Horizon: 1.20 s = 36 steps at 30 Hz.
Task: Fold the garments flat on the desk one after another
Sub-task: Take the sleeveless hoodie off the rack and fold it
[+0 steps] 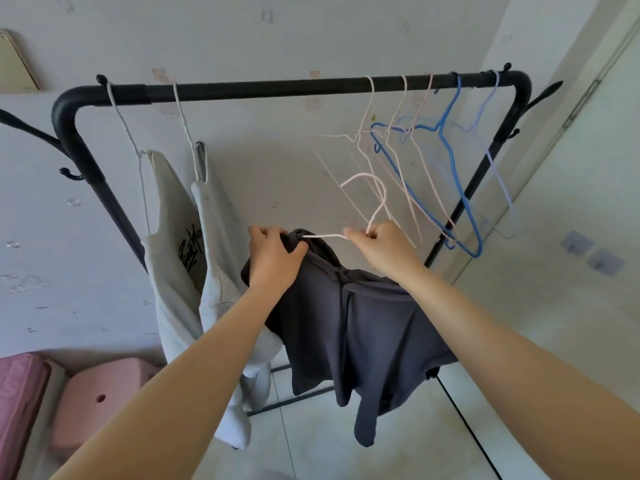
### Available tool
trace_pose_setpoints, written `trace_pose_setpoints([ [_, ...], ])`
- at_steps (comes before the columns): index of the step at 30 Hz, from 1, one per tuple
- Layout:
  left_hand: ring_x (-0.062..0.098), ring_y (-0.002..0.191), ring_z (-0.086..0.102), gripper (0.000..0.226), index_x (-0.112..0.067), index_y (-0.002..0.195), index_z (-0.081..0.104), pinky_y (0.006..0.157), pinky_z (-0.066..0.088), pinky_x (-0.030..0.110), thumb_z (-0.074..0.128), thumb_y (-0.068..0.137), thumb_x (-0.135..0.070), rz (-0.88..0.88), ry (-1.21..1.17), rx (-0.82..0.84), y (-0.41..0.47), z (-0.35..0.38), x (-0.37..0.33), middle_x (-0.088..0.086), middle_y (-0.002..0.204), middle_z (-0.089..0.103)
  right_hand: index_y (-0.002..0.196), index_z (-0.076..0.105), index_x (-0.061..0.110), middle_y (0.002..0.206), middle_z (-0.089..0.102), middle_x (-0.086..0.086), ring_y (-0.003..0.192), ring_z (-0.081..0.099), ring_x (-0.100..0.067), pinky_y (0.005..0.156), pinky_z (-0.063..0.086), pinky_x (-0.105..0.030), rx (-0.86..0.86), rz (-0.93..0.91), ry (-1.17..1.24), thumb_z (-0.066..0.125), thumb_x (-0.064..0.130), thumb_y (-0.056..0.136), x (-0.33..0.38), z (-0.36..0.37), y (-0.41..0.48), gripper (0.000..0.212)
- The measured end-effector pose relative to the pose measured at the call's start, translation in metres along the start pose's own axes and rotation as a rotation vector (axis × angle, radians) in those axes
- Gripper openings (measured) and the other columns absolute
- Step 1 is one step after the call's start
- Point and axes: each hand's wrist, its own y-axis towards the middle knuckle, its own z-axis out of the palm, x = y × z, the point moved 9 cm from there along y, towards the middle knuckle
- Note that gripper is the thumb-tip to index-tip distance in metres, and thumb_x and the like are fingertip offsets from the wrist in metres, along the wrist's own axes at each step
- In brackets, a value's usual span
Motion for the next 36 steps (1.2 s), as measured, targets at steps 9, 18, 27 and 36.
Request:
trace_pose_setpoints([
  [9, 0.026, 0.104, 0.048, 0.028, -0.011, 0.099, 0.058, 0.074, 0.044, 0.036, 0.049, 0.094, -0.037, 0.29, 0.372, 0.025, -0.012, -0.003, -0.024, 0.006, 0.106, 0.054, 0.05, 0.025, 0.017, 0.037, 0.023, 0.006, 0.041, 0.025, -0.013, 0.051, 0.025, -0.03, -0.08, -0.009, 0.016, 0.059, 0.031, 0.09, -0.021, -0.006, -0.017, 0.055],
  [18, 0.024, 0.067, 0.045, 0.022, -0.01, 0.075, 0.041, 0.062, 0.033, 0.033, 0.041, 0.096, -0.013, 0.185, 0.384, 0.091, -0.009, -0.018, -0.007, 0.005, 0.071, 0.046, 0.055, 0.045, 0.01, 0.043, 0.022, 0.006, 0.041, 0.025, -0.012, 0.053, 0.027, -0.029, 0.143, -0.047, 0.028, 0.048, 0.034, 0.097, -0.027, 0.018, -0.025, 0.049],
  [27, 0.026, 0.072, 0.049, 0.012, -0.005, 0.092, 0.049, 0.065, 0.036, 0.033, 0.039, 0.097, -0.01, -0.02, 0.213, 0.052, -0.008, -0.045, 0.028, 0.011, 0.081, 0.055, 0.05, 0.049, 0.013, 0.053, 0.042, -0.006, 0.047, 0.045, -0.011, 0.063, 0.039, -0.023, 0.256, 0.058, -0.022, 0.04, 0.05, 0.098, -0.085, 0.033, -0.046, 0.062],
  [36, 0.018, 0.074, 0.051, 0.025, -0.004, 0.105, 0.053, 0.064, 0.039, 0.032, 0.033, 0.099, -0.017, -0.146, -0.091, 0.113, -0.01, -0.051, 0.03, 0.007, 0.086, 0.058, 0.055, 0.047, 0.018, 0.052, 0.037, 0.001, 0.055, 0.043, -0.015, 0.073, 0.045, -0.029, 0.155, 0.108, 0.443, 0.045, 0.053, 0.091, -0.074, 0.02, -0.042, 0.05],
])
